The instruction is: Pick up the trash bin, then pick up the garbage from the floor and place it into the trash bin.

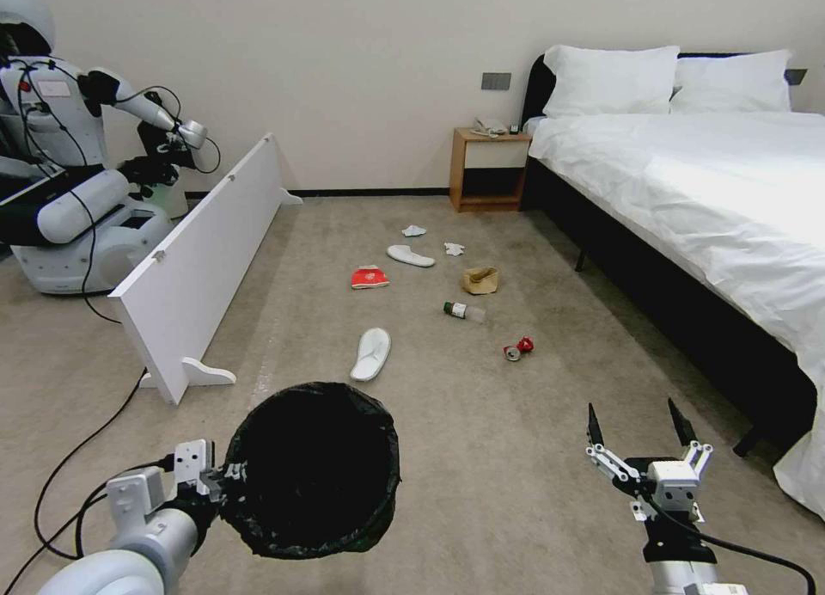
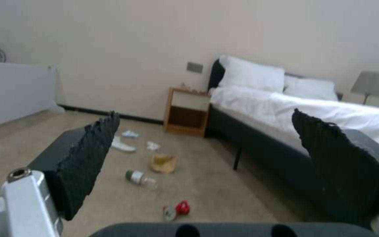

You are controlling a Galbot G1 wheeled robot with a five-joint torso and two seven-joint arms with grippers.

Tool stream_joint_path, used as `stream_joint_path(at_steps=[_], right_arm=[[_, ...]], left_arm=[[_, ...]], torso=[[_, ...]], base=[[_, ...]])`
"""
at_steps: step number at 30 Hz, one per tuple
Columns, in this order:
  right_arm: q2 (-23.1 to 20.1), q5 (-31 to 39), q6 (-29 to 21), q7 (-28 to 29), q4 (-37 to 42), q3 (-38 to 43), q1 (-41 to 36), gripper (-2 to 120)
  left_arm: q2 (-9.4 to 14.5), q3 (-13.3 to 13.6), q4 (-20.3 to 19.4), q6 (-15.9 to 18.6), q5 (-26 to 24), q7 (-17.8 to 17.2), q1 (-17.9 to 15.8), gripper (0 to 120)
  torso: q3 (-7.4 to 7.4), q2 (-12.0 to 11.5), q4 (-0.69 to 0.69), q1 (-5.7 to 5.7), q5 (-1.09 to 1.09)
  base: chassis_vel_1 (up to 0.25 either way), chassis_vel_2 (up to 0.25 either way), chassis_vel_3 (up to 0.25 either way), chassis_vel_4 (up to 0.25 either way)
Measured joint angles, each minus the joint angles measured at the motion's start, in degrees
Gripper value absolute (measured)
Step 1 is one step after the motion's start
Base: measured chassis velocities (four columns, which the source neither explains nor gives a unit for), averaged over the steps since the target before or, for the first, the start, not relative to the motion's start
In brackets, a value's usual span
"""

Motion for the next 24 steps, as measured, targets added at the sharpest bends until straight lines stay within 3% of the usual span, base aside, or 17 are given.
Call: stream_joint_path(at_steps=[7,24], right_arm=[[0.68,-0.14,0.06,-1.24,-1.41,-0.24,-1.18,100],[1.79,-0.3,1.64,-2.53,-3.5,0.66,-0.87,100]], left_arm=[[0.24,-2.47,-2.19,0.01,-1.29,-1.76,0.71,3],[0.93,-5.15,-0.19,0.01,-1.2,-2.48,1.7,3]], torso=[[0.0,0.0,0.0,0.0,0.0],[0.0,0.0,-0.01,0.0,0.0]], base=[[0.0,0.0,0.0,0.0],[0.0,0.0,0.0,0.0]])
